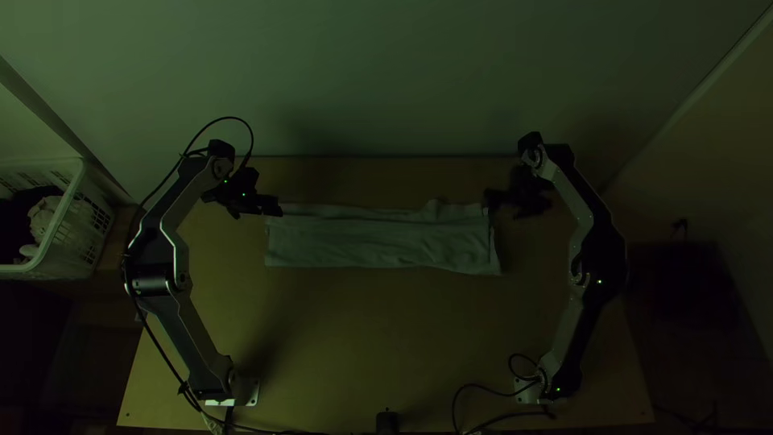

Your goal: Fold the t-shirt

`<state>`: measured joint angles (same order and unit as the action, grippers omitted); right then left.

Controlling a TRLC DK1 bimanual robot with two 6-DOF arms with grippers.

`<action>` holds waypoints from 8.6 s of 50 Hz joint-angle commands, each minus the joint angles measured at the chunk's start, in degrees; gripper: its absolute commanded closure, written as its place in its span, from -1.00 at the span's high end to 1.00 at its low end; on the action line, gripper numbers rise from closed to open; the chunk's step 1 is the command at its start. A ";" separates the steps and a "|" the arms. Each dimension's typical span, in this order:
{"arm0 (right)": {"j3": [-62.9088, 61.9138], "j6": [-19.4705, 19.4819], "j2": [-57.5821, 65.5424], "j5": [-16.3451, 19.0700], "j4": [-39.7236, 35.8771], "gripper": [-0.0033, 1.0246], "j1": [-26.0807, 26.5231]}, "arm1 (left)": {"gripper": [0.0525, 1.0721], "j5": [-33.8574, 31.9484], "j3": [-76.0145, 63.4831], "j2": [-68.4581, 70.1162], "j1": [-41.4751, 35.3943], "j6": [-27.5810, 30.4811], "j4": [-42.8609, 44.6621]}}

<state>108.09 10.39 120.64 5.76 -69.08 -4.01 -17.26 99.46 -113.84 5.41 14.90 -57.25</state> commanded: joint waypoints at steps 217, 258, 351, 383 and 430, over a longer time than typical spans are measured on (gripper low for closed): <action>-44.46 10.17 -56.04 -6.64 25.57 0.91 -5.39 | -0.95 47.31 27.45 -6.30 -36.43 -22.28 -22.29; -51.32 9.91 -58.06 -6.73 32.96 0.91 -6.45 | 0.91 40.72 30.79 -6.74 -50.32 -32.39 -19.65; -65.38 -9.34 -97.61 -6.73 57.30 0.90 -5.75 | 0.91 24.81 -51.91 85.28 -5.41 -14.28 25.00; -87.97 -12.50 -120.55 -6.73 69.08 0.91 -5.31 | 0.91 25.61 -81.09 114.02 -4.79 -13.75 42.58; -107.57 -4.94 -120.73 -6.64 68.11 0.91 -0.82 | 0.91 25.08 -96.38 113.93 -3.83 -9.71 48.55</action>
<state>1.21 4.49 0.19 -0.62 0.34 -5.10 7.92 5.06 -0.32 1.26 4.38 -5.65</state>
